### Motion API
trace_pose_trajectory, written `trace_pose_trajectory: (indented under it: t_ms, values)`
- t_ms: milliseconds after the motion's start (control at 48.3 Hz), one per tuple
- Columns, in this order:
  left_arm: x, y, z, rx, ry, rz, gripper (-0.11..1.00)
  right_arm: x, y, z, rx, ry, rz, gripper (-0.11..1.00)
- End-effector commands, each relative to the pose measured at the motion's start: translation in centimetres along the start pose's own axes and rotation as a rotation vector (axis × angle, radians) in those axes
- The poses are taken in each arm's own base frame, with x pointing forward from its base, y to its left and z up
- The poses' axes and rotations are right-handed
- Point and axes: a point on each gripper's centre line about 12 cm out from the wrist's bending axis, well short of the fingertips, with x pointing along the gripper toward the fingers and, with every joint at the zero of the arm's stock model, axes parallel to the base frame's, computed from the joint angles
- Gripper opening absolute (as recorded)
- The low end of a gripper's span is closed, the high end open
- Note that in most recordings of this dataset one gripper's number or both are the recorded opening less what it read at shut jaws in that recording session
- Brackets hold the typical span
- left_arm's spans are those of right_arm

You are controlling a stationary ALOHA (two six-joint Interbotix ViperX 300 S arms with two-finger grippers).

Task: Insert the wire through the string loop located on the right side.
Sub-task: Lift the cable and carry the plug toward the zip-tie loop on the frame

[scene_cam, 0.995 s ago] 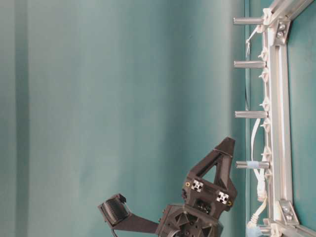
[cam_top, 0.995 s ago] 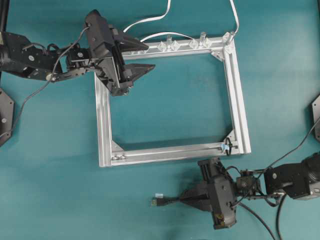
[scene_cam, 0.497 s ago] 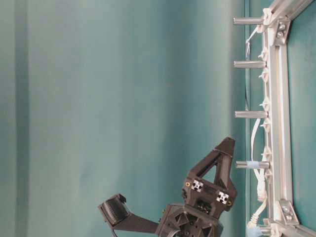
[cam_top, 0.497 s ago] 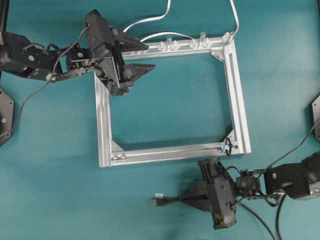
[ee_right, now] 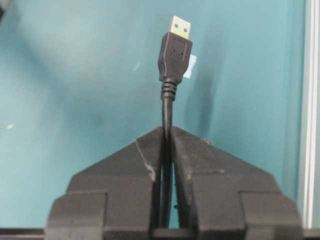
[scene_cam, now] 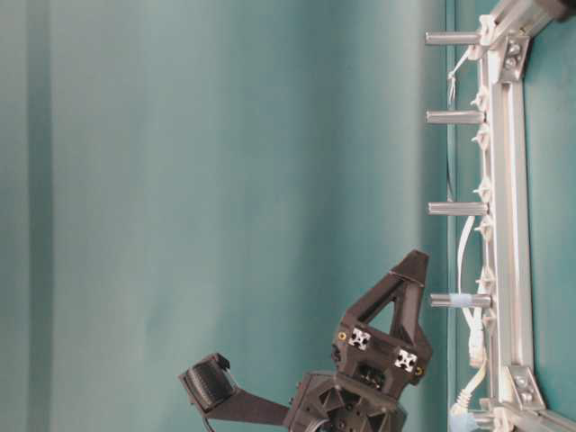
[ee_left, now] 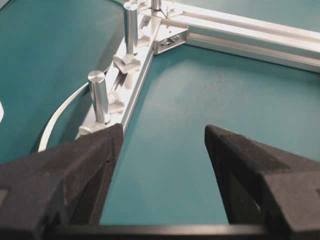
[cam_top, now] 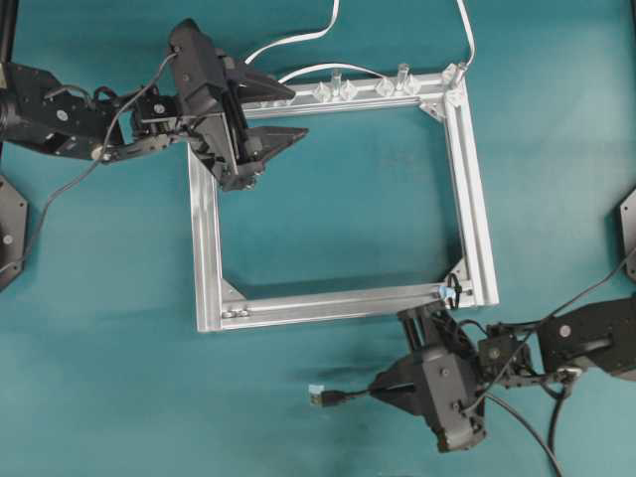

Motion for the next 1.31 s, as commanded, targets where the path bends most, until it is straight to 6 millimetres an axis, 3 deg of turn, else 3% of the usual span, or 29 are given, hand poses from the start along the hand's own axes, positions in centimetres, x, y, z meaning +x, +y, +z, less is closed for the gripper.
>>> trace_pose_trajectory:
  t_ms: [0, 186, 663, 891, 1285]
  values:
    - [-0.2, -0.2, 1.2, -0.006, -0.037, -0.006, 0.72, -1.0, 0.1, 1.5, 0.009, -0.023, 0.019, 0.06]
    - [-0.2, -0.2, 1.3, -0.004, -0.038, -0.006, 0.72, -1.8, 0.2, 2.3, 0.017, -0.029, 0.032, 0.06]
    - [-0.2, -0.2, 1.2, -0.004, -0.038, -0.006, 0.72, -2.2, -0.3, 1.6, 0.014, 0.0, 0.03, 0.06]
    - [-0.2, -0.2, 1.3, -0.004, -0.04, -0.006, 0.72, -4.8, -0.4, 1.4, -0.005, 0.019, 0.063, 0.06]
    - [-0.1, -0.2, 1.5, -0.006, -0.043, -0.006, 0.72, -9.3, -0.5, -1.6, -0.02, 0.11, 0.124, 0.06]
